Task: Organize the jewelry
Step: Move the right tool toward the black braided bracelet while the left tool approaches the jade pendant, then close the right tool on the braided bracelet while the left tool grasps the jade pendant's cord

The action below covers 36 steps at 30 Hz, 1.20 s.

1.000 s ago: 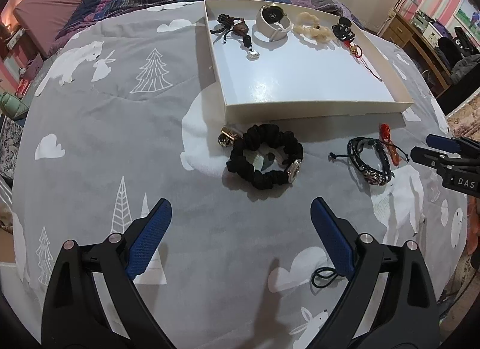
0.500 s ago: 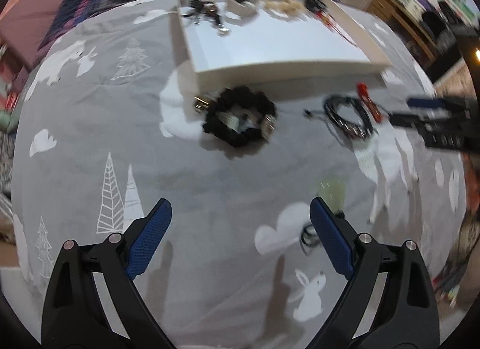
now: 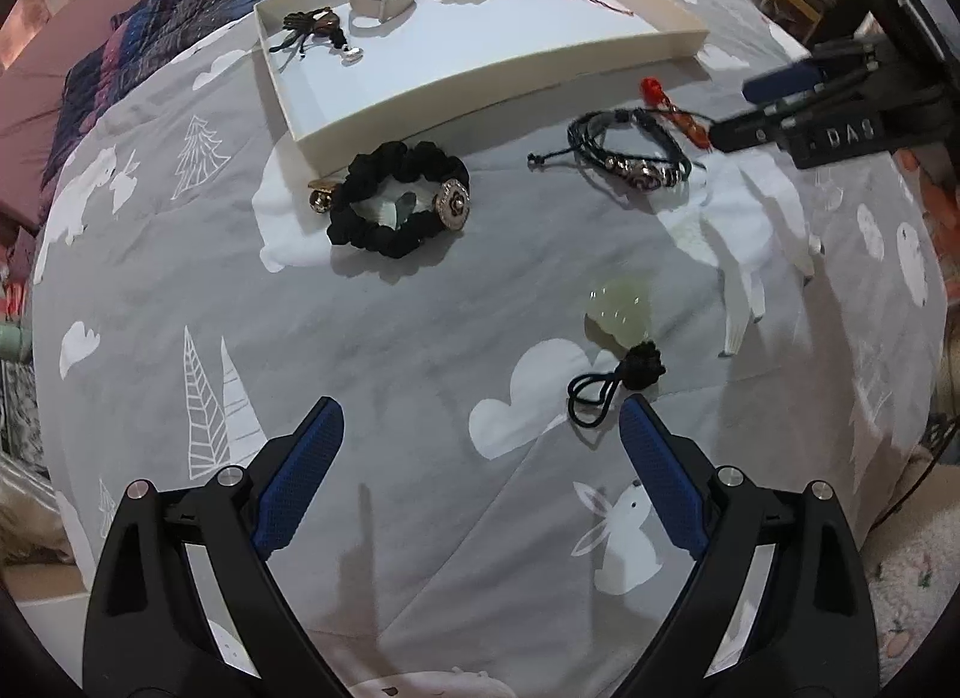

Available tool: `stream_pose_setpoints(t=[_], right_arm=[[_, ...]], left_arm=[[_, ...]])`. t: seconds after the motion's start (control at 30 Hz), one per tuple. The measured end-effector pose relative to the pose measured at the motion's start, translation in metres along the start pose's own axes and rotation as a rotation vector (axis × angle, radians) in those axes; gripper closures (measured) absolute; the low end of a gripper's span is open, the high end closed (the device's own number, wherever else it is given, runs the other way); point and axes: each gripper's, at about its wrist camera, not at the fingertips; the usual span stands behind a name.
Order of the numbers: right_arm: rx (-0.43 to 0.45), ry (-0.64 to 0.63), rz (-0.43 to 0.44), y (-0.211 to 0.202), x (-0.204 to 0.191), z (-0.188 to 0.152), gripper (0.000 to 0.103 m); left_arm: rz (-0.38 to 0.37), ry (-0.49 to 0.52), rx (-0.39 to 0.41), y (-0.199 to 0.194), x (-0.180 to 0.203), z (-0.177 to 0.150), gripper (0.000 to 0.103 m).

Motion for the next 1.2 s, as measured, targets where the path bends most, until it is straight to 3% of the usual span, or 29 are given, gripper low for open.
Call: stream_pose_setpoints(t=[0.27,0.43,0.5,0.57,0.73,0.87,1.03,1.2], right_arm=[[-0.038,0.107,0.082,-0.002,0.002,0.001,0.037],[-0.038,0.115,0.071,-0.001,-0.003,0.002,0.038],[-0.041,0.112,0.065,0.0,-0.004,0.001,0.038],[-0.041,0.1,0.057,0.0,-0.007,0.0,0.045],[-0.045,0.093,0.063,0.002,-0.011,-0.002,0.057],[-0.052,0.081,0.073,0.005,-0.014,-0.005,0.069],[-0.051,0.059,0.072,0.01,-0.022,-0.005,0.069],[-0.057,0.048,0.071,0.015,-0.03,-0.002,0.069]], left_arm=[[-0.026,-0.23,-0.014,-0.001,-0.015,-0.004,0.014],[0.003,-0.284,-0.04,-0.004,-0.004,-0.011,0.017],[-0.007,-0.307,-0.054,-0.005,-0.003,-0.016,0.026],[-0.021,-0.34,-0.069,-0.005,-0.004,-0.019,0.033],[-0.031,-0.415,-0.077,-0.003,-0.011,-0.023,0.038],[-0.031,-0.428,-0.086,0.001,-0.011,-0.021,0.046],[-0.061,-0.397,-0.093,0.01,0.004,-0.014,0.057],[-0.068,-0.323,-0.073,0.008,0.024,-0.007,0.058]])
Point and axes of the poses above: each gripper's, at about its wrist camera, not at the fingertips, and y roughly the way its jaws point, x to its right, z to its top, and after that the axes turned 12 degrees about y, right-handed
